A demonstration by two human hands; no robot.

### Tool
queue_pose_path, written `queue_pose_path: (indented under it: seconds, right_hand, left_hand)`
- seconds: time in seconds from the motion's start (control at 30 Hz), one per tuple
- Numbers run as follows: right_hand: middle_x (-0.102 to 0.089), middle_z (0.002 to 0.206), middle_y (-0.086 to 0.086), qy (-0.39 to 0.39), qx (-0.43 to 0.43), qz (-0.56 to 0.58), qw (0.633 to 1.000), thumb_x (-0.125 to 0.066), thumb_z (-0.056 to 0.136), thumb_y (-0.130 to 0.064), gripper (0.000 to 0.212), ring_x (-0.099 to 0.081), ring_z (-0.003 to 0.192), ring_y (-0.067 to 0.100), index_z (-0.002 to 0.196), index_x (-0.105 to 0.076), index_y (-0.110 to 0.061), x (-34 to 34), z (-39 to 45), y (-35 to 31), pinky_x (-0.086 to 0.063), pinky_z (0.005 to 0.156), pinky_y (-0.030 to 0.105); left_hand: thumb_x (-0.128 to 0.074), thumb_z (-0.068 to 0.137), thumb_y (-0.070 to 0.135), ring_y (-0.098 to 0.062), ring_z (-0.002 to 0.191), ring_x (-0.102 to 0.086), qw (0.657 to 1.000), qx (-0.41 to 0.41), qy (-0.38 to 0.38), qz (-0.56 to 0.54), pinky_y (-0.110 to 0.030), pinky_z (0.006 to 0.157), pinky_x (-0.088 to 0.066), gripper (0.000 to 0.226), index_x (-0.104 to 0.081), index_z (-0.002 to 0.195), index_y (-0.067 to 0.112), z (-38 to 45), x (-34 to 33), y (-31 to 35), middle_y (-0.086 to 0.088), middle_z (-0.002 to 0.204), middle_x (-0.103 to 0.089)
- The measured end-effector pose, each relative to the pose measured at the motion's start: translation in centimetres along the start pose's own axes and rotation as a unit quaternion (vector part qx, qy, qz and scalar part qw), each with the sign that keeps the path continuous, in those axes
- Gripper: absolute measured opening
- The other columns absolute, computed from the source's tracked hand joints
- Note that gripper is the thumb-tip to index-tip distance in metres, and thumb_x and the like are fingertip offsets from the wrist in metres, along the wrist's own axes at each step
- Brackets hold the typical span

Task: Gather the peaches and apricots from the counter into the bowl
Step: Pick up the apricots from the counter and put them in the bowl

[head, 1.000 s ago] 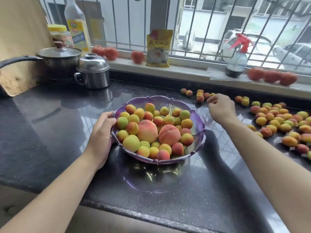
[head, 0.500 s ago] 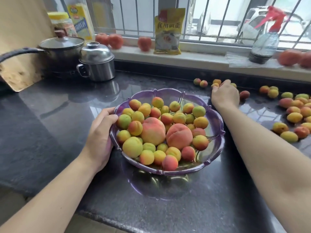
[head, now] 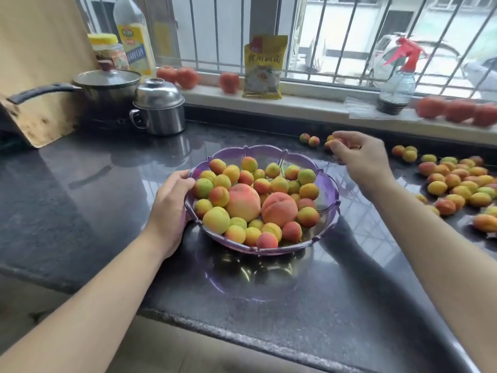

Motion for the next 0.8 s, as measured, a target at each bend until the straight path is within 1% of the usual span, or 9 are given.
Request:
queue_pose_path:
  seconds: [0.1,0.2,0.27,0.33,0.4,0.5,0.6,0.7,0.8]
  right_hand:
    - [-0.075,0.101,0.004,-0.067,0.027,0.068,0.995,-0.069,0.097,-0.018,0.023,-0.070,0.080,0.009,0.120,-0.070,-0.017,0.2,-2.5,-4.8,-0.058,0.079,0.024]
    - [-0.077,0.096,-0.003,-0.156,0.076,0.009,0.985,-0.069,0.096,-0.021,0.018,-0.071,0.078,0.008,0.114,-0.072,-0.024,-1.2,-5.7,-8.7,-0.060,0.078,0.027]
    - [-0.073,0.098,-0.012,-0.209,0.109,-0.057,0.970,-0.069,0.096,-0.024,0.020,-0.069,0.082,0.002,0.115,-0.073,-0.026,-2.9,-7.7,-10.0,-0.057,0.074,0.022]
    - [-0.066,0.097,-0.021,-0.251,0.146,-0.136,0.947,-0.069,0.095,-0.027,0.021,-0.061,0.078,-0.002,0.115,-0.072,-0.032,-4.5,-9.3,-11.0,-0.049,0.068,0.016]
    - [-0.063,0.103,-0.020,-0.296,0.150,-0.158,0.930,-0.069,0.094,-0.028,0.024,-0.060,0.079,0.000,0.116,-0.072,-0.036,-5.8,-10.6,-11.5,-0.047,0.069,0.020]
    - [-0.064,0.111,-0.015,-0.354,0.141,-0.176,0.908,-0.061,0.098,-0.024,0.029,-0.063,0.089,0.005,0.121,-0.072,-0.036,-6.8,-11.8,-11.8,-0.056,0.079,0.032]
    - [-0.059,0.108,-0.017,-0.374,0.166,-0.232,0.882,-0.064,0.098,-0.020,0.032,-0.061,0.089,0.006,0.126,-0.070,-0.034,-7.5,-12.8,-11.9,-0.055,0.082,0.029]
    - [-0.063,0.116,-0.014,-0.359,0.185,-0.238,0.883,-0.072,0.093,-0.022,0.035,-0.063,0.091,0.004,0.127,-0.068,-0.028,-8.2,-13.2,-11.9,-0.054,0.080,0.023]
    - [-0.063,0.113,-0.011,-0.344,0.201,-0.233,0.887,-0.076,0.089,-0.024,0.030,-0.065,0.089,0.005,0.119,-0.068,-0.026,-8.7,-13.6,-11.8,-0.056,0.080,0.026]
  left_hand:
    - [-0.056,0.086,0.031,-0.014,0.091,-0.074,1.000,-0.006,0.010,0.007,-0.028,0.076,-0.059,0.039,-0.069,0.117,0.011,0.1,0.2,-0.1,-0.002,0.099,-0.079]
    - [-0.056,0.088,0.032,-0.013,0.092,-0.074,1.000,-0.006,0.008,0.015,-0.028,0.076,-0.059,0.036,-0.071,0.114,0.012,0.0,0.2,-0.3,-0.002,0.100,-0.080]
    - [-0.057,0.089,0.032,-0.016,0.096,-0.074,1.000,-0.003,0.008,0.015,-0.030,0.079,-0.058,0.038,-0.071,0.116,0.012,0.1,0.3,-0.4,-0.005,0.104,-0.080]
    - [-0.057,0.089,0.033,-0.018,0.098,-0.074,1.000,0.000,0.006,0.014,-0.032,0.080,-0.057,0.040,-0.071,0.119,0.010,0.2,0.4,-0.5,-0.007,0.106,-0.079]
    - [-0.057,0.089,0.033,-0.018,0.099,-0.074,1.000,0.002,0.005,0.015,-0.034,0.083,-0.057,0.040,-0.071,0.119,0.010,0.3,0.4,-0.5,-0.008,0.107,-0.079]
    - [-0.057,0.088,0.033,-0.017,0.095,-0.074,1.000,0.002,0.005,0.013,-0.033,0.079,-0.057,0.041,-0.070,0.119,0.009,0.4,0.4,-0.6,-0.006,0.104,-0.079]
    - [-0.057,0.088,0.033,-0.015,0.090,-0.075,1.000,-0.001,-0.004,0.015,-0.030,0.073,-0.058,0.042,-0.070,0.119,0.008,0.3,0.4,-0.5,-0.004,0.099,-0.079]
    - [-0.056,0.093,0.029,-0.012,0.086,-0.075,1.000,-0.003,-0.006,0.013,-0.027,0.069,-0.058,0.035,-0.070,0.117,0.008,0.2,0.2,-0.4,-0.001,0.094,-0.079]
    - [-0.050,0.107,0.017,-0.011,0.083,-0.075,1.000,0.003,-0.005,0.019,-0.026,0.067,-0.059,0.022,-0.069,0.115,0.009,0.0,0.2,-0.3,0.001,0.090,-0.079]
Point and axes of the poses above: each hand's wrist, its own z-axis towards the middle knuckle, its own x-axis out of the back of the hand, y = z × x, the point moved 3 cm from there along z, towards the middle knuckle
